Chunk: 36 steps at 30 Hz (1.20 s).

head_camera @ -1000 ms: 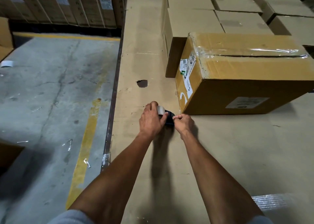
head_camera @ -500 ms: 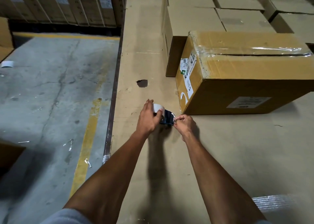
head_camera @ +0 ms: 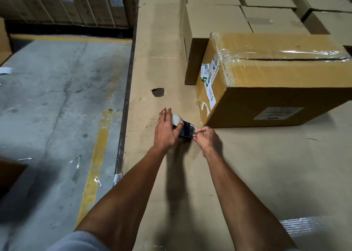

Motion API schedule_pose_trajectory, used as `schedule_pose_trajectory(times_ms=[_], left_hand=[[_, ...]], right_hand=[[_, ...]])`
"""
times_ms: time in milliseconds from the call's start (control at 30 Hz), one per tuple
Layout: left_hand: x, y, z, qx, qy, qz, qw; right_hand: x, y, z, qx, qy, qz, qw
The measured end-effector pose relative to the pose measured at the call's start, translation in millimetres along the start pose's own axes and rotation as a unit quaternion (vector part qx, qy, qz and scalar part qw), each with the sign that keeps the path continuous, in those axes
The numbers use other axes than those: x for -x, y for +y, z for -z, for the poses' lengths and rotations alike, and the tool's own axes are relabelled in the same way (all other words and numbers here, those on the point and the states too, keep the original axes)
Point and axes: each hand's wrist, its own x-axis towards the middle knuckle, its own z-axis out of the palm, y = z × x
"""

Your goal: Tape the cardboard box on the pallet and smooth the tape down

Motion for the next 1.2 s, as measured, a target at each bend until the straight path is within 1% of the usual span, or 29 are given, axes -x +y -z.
schedule_pose_trajectory(times_ms=[67,167,233,300,367,533,600,633,700,767,867,967,1100,1200], left_hand=[[-2.6,-7.1,4.6,0.051,-0.016,0.012,0.999],[-9.7,-17.5,15.2,0.162,-0.048,0.070,0.983],[-13.1,-22.5,18.7,0.222,-0.065,0.098,0.968],[-14.7,-21.8,20.1,0.238,-0.069,0.096,0.964],[-14.7,-20.8,18.9,0.233,-0.061,0.081,0.967],[-11.0,-22.3,19.3,0.247,-0.041,0.077,0.965],[-9.6,-23.7,23.5,0.252,-0.051,0.073,0.964],[-9.1,-25.9,25.8,0.244,-0.063,0.063,0.966],[-9.3,-37.1,28.5,0.194,-0.092,0.021,0.976],[-11.8,-51.2,29.0,0.128,-0.115,-0.024,0.985],[-16.2,-57.7,32.7,0.055,-0.118,-0.064,0.989],[-17.5,-54.3,39.2,0.020,-0.116,-0.081,0.990],[-17.3,-54.1,44.6,-0.003,-0.126,-0.082,0.989],[-17.5,-55.0,44.6,-0.008,-0.123,-0.077,0.989]], right_hand=[[-11.8,9.6,-3.7,0.014,0.025,-0.002,1.000],[8.7,-12.1,4.3,-0.024,-0.011,-0.003,1.000],[21.1,-26.6,10.3,-0.029,-0.018,0.000,0.999],[16.2,-26.9,9.9,-0.024,-0.020,0.019,0.999],[17.6,-29.6,8.6,-0.022,-0.017,0.019,0.999],[-15.2,0.4,-9.7,-0.069,-0.004,0.008,0.998],[-3.5,-9.9,-9.9,-0.073,0.007,0.012,0.997],[10.9,-23.2,-6.5,-0.073,0.009,0.011,0.997],[21.2,-34.6,-6.2,-0.092,0.002,0.000,0.996],[21.1,-35.5,-8.0,-0.102,0.007,-0.001,0.995],[0.2,-14.5,-15.4,-0.105,0.005,0.002,0.994],[-10.4,-4.6,-18.0,-0.117,0.005,0.000,0.993],[7.5,-21.3,-10.5,-0.091,-0.018,0.011,0.996],[2.8,-16.3,-14.7,-0.098,0.004,0.001,0.995]])
